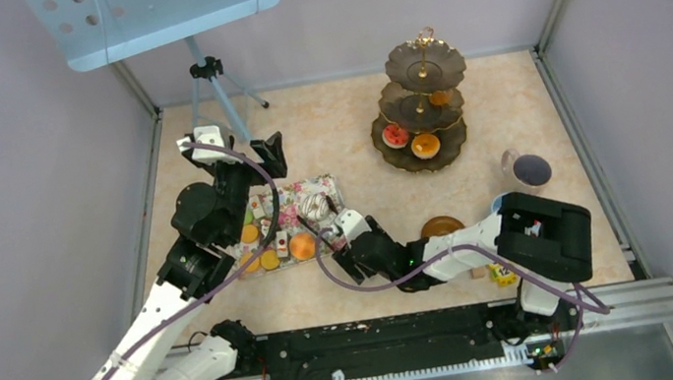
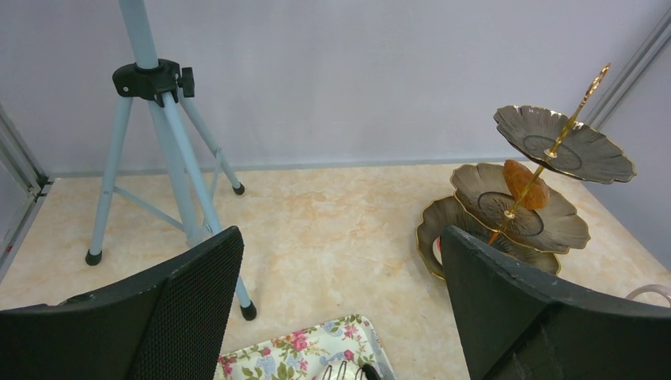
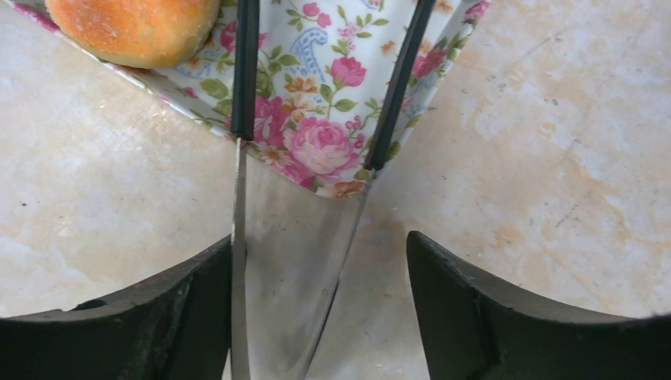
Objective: Serve the afternoon tea
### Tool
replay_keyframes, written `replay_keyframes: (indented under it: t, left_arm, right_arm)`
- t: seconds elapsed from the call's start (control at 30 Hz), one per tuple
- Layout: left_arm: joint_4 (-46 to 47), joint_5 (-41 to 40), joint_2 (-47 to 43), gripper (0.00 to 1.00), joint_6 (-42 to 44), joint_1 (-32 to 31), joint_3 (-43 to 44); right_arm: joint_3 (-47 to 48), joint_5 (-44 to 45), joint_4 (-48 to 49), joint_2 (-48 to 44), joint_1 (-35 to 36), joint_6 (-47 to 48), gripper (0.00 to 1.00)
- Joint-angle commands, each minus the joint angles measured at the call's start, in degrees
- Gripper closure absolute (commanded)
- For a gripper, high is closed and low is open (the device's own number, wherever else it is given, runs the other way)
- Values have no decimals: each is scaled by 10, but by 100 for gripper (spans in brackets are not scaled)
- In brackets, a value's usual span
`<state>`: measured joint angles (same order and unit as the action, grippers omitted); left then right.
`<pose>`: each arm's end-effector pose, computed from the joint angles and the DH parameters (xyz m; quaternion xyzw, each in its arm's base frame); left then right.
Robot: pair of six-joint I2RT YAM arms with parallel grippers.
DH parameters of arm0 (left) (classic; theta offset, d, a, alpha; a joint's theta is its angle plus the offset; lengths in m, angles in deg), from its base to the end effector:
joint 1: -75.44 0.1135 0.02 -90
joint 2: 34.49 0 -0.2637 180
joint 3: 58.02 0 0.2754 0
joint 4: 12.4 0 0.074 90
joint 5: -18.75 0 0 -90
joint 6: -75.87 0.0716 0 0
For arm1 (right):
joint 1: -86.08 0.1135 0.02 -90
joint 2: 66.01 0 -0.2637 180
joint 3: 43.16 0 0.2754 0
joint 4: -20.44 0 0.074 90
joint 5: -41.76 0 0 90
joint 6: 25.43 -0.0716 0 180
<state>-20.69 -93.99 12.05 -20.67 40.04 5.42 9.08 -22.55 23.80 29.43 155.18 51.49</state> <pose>0.2121 -0.1168 0.4059 0.0145 0.6563 -0.1460 0.7401 0.1546 0.3179 0.0987 -0.3315 0.8239 0.1199 0.4438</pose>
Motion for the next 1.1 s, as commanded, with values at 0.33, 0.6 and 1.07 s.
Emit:
replay_keyframes:
  t: [0.33, 0.6, 1.07]
  left_arm:
    - [17, 9, 6, 1, -8, 2, 4]
    - [17, 8, 3, 1, -6, 2, 4]
    - [16, 11, 4, 1, -6, 2, 5]
  right_arm:
    - [47, 25, -136, -57, -3, -86, 44]
    - [56, 28, -76, -63, -9, -22, 51]
    - [63, -15, 65, 7, -28, 48, 24]
